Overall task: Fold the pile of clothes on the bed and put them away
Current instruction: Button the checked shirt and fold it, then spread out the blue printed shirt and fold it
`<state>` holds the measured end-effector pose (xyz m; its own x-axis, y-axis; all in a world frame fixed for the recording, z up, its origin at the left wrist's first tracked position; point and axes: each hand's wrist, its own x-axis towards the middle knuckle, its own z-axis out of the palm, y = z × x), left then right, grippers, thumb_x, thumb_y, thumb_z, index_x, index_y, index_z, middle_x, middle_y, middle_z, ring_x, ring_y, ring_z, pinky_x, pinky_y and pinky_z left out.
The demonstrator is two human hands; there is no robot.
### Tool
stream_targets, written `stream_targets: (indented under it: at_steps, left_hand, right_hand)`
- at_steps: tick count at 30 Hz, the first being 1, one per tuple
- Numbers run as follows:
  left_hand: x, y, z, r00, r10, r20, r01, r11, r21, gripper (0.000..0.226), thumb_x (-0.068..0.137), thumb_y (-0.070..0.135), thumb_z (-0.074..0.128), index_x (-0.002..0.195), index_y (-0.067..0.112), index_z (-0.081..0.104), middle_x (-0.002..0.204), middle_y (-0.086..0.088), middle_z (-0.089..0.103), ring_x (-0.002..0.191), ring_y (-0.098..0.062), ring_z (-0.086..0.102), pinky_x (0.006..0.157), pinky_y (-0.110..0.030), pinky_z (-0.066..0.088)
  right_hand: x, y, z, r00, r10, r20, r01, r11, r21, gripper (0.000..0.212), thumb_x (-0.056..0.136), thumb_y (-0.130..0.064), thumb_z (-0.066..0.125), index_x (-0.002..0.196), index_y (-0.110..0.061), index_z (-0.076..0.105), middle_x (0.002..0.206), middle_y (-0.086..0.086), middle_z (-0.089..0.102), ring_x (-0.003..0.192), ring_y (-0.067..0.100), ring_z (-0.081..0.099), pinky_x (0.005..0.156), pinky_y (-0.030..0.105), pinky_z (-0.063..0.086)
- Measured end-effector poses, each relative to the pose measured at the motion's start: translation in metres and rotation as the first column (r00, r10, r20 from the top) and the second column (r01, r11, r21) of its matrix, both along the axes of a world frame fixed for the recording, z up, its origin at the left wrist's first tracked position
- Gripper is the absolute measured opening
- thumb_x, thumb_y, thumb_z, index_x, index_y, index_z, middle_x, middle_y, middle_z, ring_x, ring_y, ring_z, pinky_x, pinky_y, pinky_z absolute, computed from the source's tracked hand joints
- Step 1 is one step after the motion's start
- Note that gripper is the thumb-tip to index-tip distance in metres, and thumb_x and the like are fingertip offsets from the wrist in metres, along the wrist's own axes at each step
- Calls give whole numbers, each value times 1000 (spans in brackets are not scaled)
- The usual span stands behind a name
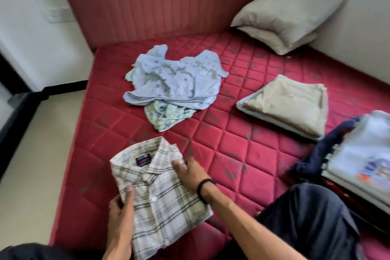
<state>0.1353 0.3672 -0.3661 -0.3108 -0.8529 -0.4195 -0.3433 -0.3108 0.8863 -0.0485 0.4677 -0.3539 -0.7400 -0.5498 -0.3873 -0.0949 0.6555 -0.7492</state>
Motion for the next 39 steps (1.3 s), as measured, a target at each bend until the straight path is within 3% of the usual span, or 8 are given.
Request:
stream_targets:
  at_steps: [10, 14, 17, 22, 25, 28, 32, 39]
  left_hand:
    - [-146, 45, 45, 935, -348, -63, 282, 841, -463, 39, 105, 35, 54, 133, 9, 60, 109, -3, 67, 98, -21, 63, 81, -29, 42]
    - [-227, 79, 32, 857, -509, -79, 391, 743, -544, 49, 103, 32, 60, 147, 14, 50, 126, -3, 66, 106, -16, 65, 83, -23, 44]
    - [-258, 106, 0, 764, -644, -19, 512, 625, -590, 55, 103, 21, 61, 154, 23, 40, 112, 0, 72, 83, -13, 68, 73, -28, 49]
    - [-260, 128, -46, 717, -697, 34, 584, 573, -575, 50, 98, 8, 63, 141, 31, 52, 129, 6, 69, 91, -7, 72, 86, -35, 56]
    - [-261, 130, -42, 778, -626, 46, 566, 668, -482, 44, 101, 26, 64, 143, 24, 54, 126, 2, 71, 99, -9, 69, 90, -34, 55]
    - [-270, 132, -27, 797, -585, 149, 599, 738, -310, 59, 97, 61, 56, 140, 20, 60, 118, -4, 72, 114, -24, 66, 92, -29, 47]
    - [-285, 138, -13, 635, -719, 283, 764, 638, -93, 104, 80, 89, 50, 152, 15, 45, 149, -13, 56, 137, -34, 52, 114, -40, 42]
    - [-261, 157, -23, 629, -597, 498, 777, 484, -402, 83, 98, 71, 37, 149, 5, 44, 138, -20, 63, 126, -38, 59, 100, -39, 45]
  right_hand:
    - [-102, 92, 28, 892, -375, -251, 324, 920, -223, 18, 106, -36, 51, 106, -19, 55, 98, 10, 68, 94, 31, 65, 76, 36, 46]
    - [-152, 155, 29, 759, -596, -264, 556, 803, -213, 25, 105, -32, 52, 116, -12, 61, 113, 16, 70, 107, 36, 66, 90, 42, 51]
    - [-187, 193, 23, 696, -686, -213, 685, 723, -91, 24, 104, -29, 53, 118, -13, 64, 115, 16, 69, 111, 39, 64, 89, 38, 49]
    - [-207, 230, 20, 564, -800, -207, 812, 582, -38, 20, 90, -4, 57, 73, -12, 65, 90, 18, 72, 98, 41, 66, 80, 33, 47]
    - [-216, 224, 12, 589, -790, -170, 800, 600, -20, 21, 96, -18, 53, 107, -10, 69, 119, 22, 70, 116, 40, 63, 93, 36, 47]
    - [-223, 217, 8, 613, -790, -18, 790, 612, 41, 63, 106, -45, 33, 142, 3, 53, 146, 28, 53, 137, 41, 49, 112, 43, 37]
    - [-217, 219, 9, 662, -749, 1, 749, 662, 37, 101, 100, -74, 13, 142, 8, 52, 147, 30, 52, 136, 43, 50, 111, 45, 37]
    - [-210, 210, -4, 735, -659, -160, 678, 716, 165, 71, 98, -68, 46, 134, -7, 49, 135, 24, 61, 123, 42, 59, 96, 45, 47]
